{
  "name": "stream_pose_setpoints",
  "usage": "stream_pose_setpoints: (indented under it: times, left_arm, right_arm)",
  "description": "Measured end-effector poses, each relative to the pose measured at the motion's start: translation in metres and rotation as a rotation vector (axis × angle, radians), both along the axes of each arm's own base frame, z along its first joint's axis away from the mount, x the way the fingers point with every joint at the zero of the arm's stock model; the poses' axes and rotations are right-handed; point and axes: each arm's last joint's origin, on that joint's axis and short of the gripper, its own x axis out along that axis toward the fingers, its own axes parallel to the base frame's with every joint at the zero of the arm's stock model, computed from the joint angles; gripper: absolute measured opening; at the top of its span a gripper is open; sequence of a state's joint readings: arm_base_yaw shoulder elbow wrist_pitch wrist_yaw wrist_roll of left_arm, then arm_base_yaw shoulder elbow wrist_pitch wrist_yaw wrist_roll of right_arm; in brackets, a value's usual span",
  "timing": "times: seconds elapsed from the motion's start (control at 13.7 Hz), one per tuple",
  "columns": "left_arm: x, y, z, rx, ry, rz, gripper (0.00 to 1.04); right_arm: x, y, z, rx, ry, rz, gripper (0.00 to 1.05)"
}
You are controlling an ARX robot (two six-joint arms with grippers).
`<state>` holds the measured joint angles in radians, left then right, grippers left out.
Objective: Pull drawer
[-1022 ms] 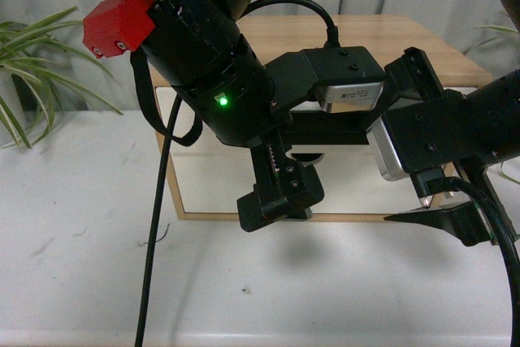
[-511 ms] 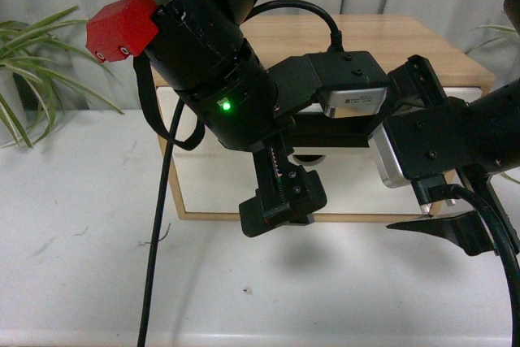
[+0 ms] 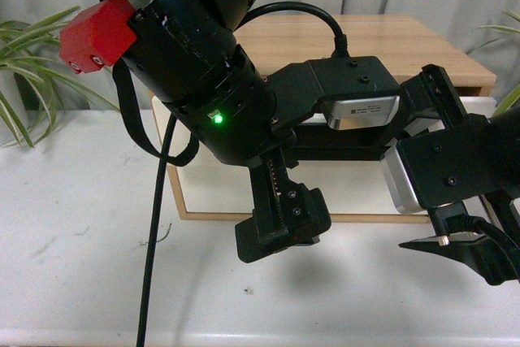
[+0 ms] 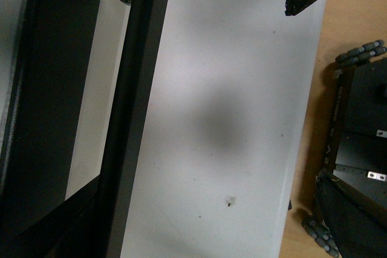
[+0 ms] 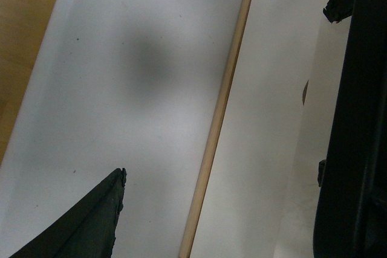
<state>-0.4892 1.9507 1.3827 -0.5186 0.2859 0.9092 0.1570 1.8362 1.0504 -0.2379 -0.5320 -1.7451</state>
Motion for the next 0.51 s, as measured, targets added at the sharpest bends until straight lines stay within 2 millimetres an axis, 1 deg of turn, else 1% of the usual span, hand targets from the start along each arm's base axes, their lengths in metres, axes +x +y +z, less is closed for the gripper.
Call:
stream_pose_setpoints:
  times: [0.15, 0.51]
  left_arm:
    - [-0.007, 0.0, 0.001, -0.003, 0.006, 0.001, 0.98]
    - [-0.014, 0.0, 0.001, 0.0, 0.011, -0.004, 0.98]
  right_arm:
    - [-0.008, -0.001, 0.0, -0.002, -0.004, -0.002, 0.98]
    - [-0.015, -0.002, 0.0, -0.006, 0.0, -0.002, 0.98]
